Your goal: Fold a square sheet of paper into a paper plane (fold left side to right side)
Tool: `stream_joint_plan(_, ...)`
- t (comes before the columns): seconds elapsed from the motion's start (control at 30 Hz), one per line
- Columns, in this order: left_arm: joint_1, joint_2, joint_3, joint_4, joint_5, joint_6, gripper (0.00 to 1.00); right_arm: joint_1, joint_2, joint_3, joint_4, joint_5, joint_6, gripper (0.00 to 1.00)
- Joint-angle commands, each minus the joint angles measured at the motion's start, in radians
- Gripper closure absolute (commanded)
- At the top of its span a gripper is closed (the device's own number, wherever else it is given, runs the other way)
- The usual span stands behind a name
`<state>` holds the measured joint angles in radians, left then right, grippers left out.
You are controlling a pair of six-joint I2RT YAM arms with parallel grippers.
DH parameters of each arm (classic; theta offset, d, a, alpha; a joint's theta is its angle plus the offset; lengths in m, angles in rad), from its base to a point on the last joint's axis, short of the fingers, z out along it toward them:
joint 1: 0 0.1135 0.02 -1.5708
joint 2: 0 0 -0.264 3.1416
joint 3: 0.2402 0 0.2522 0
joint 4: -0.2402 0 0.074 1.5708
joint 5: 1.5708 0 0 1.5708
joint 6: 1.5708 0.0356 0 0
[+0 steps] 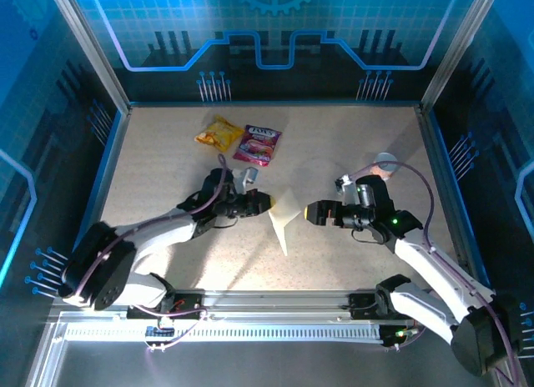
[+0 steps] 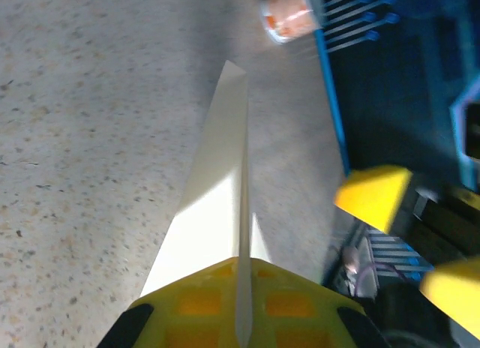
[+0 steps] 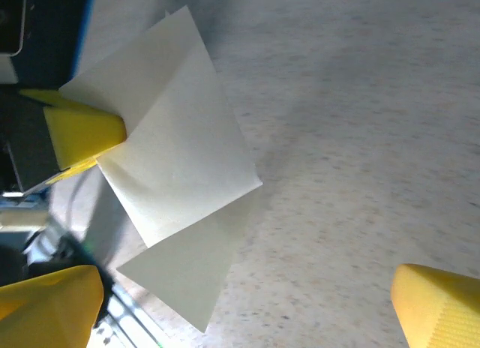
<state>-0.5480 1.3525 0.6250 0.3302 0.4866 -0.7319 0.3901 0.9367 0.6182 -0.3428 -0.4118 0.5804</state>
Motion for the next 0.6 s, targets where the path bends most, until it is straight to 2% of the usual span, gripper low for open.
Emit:
stream_joint_plan(0.0,0.043,-0.085,-0.043,-0.063,0.167,0.105,1.0,-0.014,0.025,0.002,0.128,-0.27,-0.09,0.01)
stream_joint_plan(0.1,0.066,-0.139,-0.055,-0.076,0.25,0.131,1.0,-0.01,0.053,0.002,0.168,-0.362,-0.102,0.01)
stream_joint_plan(0.27,0.068,-0.156,-0.042,-0.078,0.362,0.152,1.0,0.026,0.099,0.004,0.229,-0.443,-0.096,0.01)
stream_joint_plan(0.57,0.068,-0.151,-0.043,-0.05,0.391,0.14,1.0,0.1,0.186,0.062,0.203,-0.506,-0.121,0.02)
